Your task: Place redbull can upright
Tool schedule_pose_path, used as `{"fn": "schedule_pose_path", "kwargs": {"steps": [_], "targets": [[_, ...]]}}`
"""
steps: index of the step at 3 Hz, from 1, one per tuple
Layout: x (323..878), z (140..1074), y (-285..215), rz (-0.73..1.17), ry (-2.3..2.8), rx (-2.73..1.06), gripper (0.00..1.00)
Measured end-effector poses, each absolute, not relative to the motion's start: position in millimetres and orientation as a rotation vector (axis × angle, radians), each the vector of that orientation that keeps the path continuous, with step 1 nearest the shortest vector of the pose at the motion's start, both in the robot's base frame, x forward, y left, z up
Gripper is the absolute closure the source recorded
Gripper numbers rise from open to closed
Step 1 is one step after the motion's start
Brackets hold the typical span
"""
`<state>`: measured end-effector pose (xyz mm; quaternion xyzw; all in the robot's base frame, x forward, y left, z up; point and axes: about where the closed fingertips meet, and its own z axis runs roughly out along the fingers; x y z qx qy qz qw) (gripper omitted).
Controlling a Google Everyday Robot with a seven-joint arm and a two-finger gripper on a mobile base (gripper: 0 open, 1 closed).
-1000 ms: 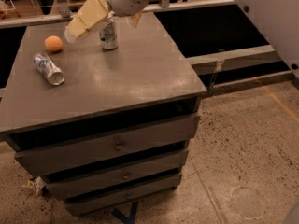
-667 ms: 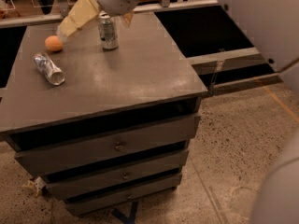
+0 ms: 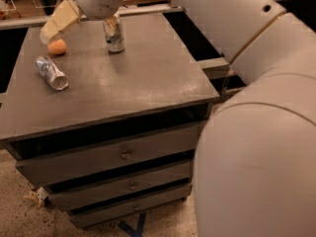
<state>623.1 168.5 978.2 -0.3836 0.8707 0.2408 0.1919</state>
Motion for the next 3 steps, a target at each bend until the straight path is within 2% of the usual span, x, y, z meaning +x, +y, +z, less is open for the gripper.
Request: {"fn": "schedule_pose_path", "kwargs": {"steps": [3], "targets": [[652, 934, 264, 0.663, 2.466, -1.278, 0.00]]}}
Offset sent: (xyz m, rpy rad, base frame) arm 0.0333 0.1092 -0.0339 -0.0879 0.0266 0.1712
